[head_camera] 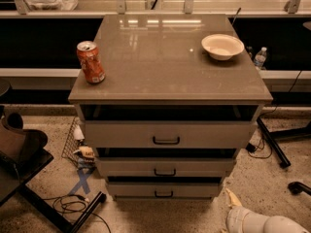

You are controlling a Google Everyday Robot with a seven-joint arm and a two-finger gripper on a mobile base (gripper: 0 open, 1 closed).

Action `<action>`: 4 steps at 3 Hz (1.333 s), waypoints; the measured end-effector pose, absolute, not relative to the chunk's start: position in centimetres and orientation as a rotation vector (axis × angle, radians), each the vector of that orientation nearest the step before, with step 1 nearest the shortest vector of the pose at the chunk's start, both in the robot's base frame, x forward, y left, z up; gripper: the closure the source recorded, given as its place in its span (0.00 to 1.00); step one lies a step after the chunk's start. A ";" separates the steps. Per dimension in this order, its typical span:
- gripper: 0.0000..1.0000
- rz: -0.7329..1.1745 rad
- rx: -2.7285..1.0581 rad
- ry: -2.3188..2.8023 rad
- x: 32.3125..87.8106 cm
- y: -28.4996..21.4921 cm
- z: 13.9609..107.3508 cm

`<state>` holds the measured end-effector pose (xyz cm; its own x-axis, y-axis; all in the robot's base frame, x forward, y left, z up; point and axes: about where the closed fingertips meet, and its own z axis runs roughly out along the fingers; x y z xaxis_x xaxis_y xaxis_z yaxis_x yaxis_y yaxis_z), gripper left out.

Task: Open bottom drawer

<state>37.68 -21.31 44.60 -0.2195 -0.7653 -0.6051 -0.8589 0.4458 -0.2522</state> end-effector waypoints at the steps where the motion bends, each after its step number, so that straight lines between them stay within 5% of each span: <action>1: 0.00 0.217 -1.397 2.007 39.5 -20.7 41.9; 4: 0.00 0.168 -1.549 1.922 47.3 -23.1 30.0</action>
Offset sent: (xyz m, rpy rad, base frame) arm 0.0941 -0.0066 -0.1387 -0.0303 0.0059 0.2031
